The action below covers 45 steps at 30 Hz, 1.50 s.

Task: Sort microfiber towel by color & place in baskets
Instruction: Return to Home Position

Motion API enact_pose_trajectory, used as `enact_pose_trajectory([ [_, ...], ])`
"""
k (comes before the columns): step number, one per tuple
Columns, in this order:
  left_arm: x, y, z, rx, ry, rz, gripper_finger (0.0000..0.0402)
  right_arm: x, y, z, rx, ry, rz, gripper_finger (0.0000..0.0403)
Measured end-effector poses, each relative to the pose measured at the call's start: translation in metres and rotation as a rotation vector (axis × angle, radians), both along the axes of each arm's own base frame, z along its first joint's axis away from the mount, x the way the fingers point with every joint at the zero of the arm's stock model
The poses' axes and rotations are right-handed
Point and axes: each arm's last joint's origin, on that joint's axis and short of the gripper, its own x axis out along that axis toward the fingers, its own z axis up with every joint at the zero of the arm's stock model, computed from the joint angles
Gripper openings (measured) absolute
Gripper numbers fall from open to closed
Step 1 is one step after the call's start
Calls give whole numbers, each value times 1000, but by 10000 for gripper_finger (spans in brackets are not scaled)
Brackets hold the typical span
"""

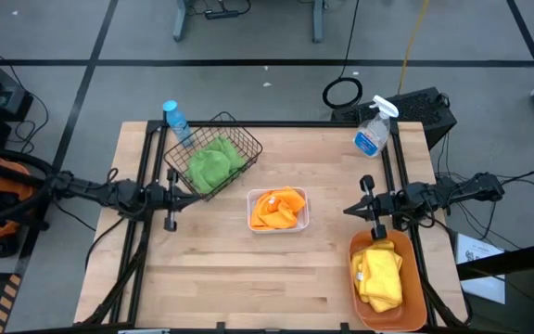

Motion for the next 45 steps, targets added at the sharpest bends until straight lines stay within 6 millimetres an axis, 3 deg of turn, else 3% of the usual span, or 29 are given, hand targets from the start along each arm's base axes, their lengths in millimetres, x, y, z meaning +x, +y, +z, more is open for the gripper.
enact_pose_trajectory([
  [45, 1, 4, -2, 2, 22, -12, 0, 1, -5, 0, -44, -5, -55, 0],
])
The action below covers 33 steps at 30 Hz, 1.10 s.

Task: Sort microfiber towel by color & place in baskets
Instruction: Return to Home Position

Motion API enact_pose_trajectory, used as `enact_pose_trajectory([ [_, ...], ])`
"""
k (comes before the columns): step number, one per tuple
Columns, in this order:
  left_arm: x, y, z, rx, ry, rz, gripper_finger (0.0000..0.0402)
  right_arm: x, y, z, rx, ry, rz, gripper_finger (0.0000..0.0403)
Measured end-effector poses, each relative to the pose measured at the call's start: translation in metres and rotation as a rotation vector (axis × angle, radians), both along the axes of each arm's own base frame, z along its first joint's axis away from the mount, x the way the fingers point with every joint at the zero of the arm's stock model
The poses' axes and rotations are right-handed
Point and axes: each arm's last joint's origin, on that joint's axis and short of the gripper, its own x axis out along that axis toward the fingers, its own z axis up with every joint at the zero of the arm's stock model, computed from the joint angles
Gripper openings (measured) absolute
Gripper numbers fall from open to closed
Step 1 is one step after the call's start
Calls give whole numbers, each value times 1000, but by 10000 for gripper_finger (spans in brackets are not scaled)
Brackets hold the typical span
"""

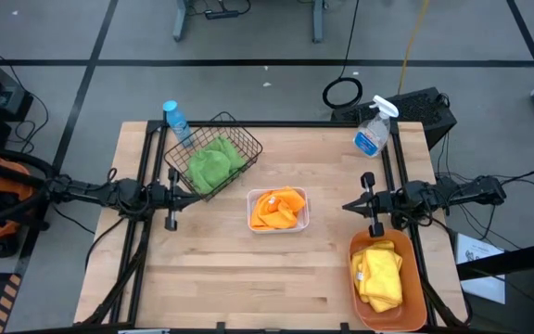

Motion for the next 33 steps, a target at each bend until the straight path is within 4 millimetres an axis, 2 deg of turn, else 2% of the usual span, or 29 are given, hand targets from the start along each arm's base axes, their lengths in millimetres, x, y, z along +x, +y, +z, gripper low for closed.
enact_pose_trajectory([
  [13, 0, 0, 0, 9, -1, 2, 0, 0, 0, 0, 0, 0, 0, 0],
  [29, 1, 9, 0, -25, -1, 90, 0, 0, 0, 0, 0, 0, 0, 0],
  [33, 1, 9, -1, -19, 6, 62, 0, 0, 0, 0, 0, 0, 0, 0],
])
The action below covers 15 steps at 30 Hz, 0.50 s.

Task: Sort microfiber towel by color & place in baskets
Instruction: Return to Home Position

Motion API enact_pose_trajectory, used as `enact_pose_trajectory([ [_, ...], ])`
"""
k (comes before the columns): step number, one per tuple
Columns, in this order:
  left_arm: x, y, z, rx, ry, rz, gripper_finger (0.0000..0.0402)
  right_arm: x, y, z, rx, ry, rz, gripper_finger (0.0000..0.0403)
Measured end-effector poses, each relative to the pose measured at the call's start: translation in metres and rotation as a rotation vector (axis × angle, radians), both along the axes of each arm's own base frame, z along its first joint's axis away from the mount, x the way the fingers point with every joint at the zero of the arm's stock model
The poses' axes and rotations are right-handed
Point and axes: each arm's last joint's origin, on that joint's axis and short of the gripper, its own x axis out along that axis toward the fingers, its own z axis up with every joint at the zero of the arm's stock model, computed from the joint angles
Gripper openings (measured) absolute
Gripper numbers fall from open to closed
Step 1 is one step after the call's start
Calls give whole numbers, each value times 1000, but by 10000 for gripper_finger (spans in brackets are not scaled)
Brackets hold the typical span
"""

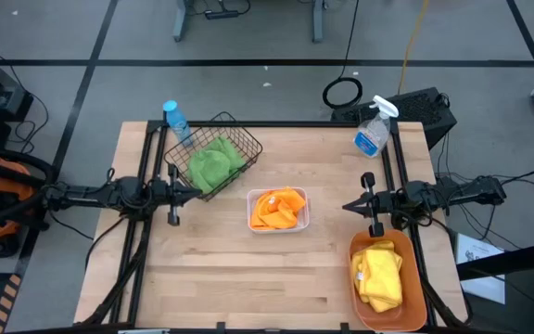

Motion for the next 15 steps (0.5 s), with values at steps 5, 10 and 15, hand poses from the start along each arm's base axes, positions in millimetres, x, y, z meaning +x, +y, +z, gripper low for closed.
enact_pose_trajectory([
  [5, 0, 0, 0, 27, 2, -3, 0, 0, 0, 0, 0, 0, 0, 0],
  [10, 0, 0, 0, 25, 1, -3, 6, 0, 0, 0, 0, 0, 0, 0],
  [15, 0, 0, 0, 25, -1, -3, 23, 0, 0, 0, 0, 0, 1, 0],
])
